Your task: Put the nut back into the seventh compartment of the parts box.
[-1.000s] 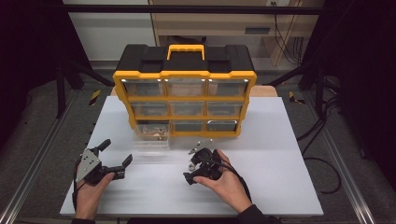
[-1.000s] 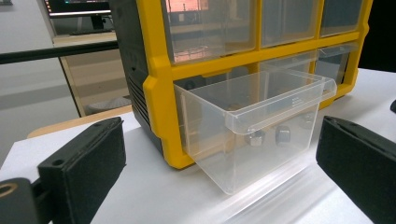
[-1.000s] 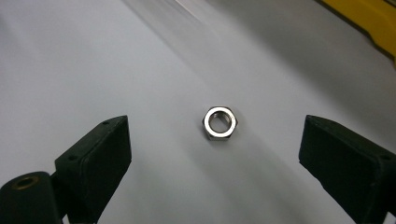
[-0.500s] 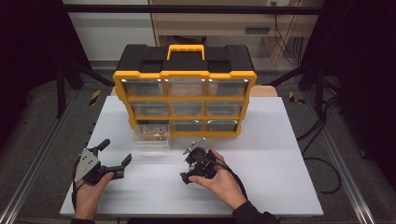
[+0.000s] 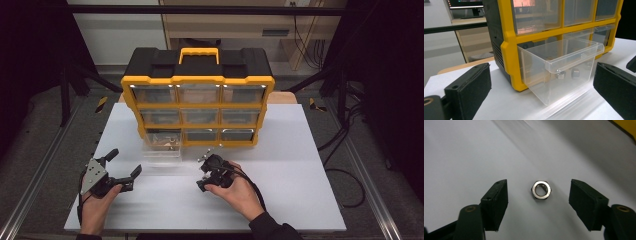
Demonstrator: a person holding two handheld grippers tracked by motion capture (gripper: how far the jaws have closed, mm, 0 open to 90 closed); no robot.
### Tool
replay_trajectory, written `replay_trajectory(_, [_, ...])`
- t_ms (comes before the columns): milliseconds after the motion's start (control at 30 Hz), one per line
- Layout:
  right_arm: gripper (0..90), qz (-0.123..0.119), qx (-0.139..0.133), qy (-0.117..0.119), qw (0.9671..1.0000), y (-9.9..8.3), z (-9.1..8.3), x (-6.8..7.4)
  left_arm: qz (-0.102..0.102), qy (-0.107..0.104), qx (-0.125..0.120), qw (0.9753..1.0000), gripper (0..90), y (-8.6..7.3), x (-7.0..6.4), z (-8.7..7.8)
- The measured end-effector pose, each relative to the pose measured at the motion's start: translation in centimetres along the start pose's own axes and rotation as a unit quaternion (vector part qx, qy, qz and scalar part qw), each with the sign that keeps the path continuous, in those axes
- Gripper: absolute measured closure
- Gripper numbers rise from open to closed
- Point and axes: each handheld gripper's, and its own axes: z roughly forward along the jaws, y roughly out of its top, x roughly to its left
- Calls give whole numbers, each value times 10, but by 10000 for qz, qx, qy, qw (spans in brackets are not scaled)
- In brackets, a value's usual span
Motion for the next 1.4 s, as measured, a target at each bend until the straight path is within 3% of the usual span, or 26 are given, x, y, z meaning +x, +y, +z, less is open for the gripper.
replay_trajectory(100, [376,41,27,35,10000,-1,0,-2,-22,8,-8,10000,12,0,0,0])
replay_trajectory(133, [392,-132,42,102,9999,-2,0,-5,-24,4,-6,10000,12,0,0,0])
replay_trajectory(200, [417,22,78,93,9999,-2,1,-3,-5,0,-2,10000,12,0,0,-1])
replay_trajectory(400, [501,-71,143,73,9998,0,4,-6,-29,11,-10,10000,12,0,1,-1])
replay_trajectory(533, [536,47,83,91,9999,3,4,-8,-23,4,-1,10000,12,0,1,-1])
replay_trajectory(600, [560,-103,83,97,9999,3,4,-10,-26,-1,7,10000,12,0,1,0])
replay_trajectory(633, [565,-3,76,119,9999,5,4,-7,-27,-3,10,10000,12,0,1,0])
replay_trajectory(700, [575,-85,160,117,9998,5,6,-7,-25,-4,14,10000,12,0,1,0])
replay_trajectory(733, [581,6,190,134,9997,5,7,-5,-26,-1,16,10000,12,0,1,0])
replay_trajectory(833, [604,-188,221,140,9995,5,9,-6,-27,0,14,10000,12,0,1,0])
replay_trajectory(1067, [638,-187,286,146,9993,5,10,-4,-20,1,20,10000,13,0,1,0])
replay_trajectory(1100, [638,-309,265,152,9991,5,10,-6,-17,-3,24,10000,13,0,1,0])
replay_trajectory(1400, [650,-280,301,118,9991,4,13,-5,-8,-9,32,10000,13,0,1,0])
